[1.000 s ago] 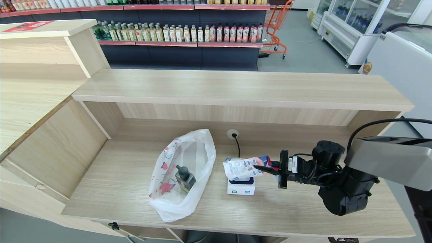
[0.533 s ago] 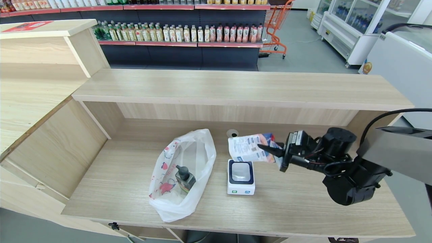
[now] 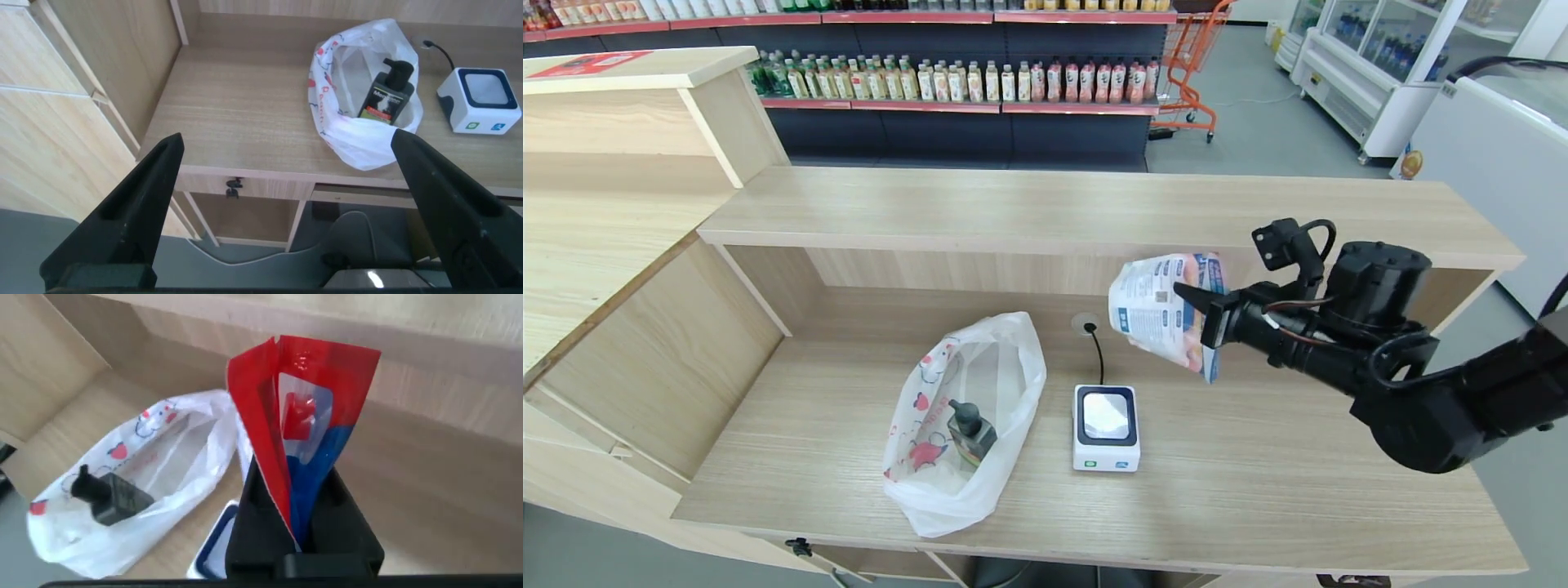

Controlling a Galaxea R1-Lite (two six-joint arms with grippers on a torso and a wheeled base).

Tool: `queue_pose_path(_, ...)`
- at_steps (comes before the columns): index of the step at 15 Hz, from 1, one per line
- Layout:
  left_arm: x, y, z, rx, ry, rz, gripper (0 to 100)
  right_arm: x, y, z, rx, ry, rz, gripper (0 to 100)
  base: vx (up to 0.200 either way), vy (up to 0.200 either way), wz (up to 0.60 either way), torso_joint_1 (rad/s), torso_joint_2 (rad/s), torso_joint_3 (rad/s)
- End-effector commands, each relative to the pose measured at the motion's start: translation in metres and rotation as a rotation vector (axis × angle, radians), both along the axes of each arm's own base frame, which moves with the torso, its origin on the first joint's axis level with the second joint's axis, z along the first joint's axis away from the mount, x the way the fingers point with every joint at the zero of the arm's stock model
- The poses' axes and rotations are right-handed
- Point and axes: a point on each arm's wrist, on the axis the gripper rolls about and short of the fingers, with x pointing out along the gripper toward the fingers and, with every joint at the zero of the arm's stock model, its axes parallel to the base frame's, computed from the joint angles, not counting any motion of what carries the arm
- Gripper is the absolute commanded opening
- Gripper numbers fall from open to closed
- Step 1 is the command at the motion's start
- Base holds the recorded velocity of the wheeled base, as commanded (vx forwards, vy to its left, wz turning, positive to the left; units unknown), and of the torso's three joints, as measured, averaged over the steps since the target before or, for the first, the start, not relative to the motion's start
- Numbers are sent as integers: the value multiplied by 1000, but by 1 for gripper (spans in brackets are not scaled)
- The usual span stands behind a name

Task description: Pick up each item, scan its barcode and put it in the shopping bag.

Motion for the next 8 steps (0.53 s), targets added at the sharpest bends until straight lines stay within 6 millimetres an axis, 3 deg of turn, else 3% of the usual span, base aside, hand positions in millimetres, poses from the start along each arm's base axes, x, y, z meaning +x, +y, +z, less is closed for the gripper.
queue_pose_path(1, 0, 0, 0, 0, 1, 0, 100, -34, 8, 35, 93, 73, -27, 0, 0, 0, 0, 0, 0, 0)
queue_pose_path(4, 0, 0, 0, 0, 1, 0, 100, -52, 4, 38, 154, 255, -58, 0, 0, 0, 0, 0, 0, 0)
queue_pose_path(8, 0, 0, 0, 3, 1, 0, 100, -67, -3, 42, 190, 368, -76, 0, 0, 0, 0, 0, 0, 0)
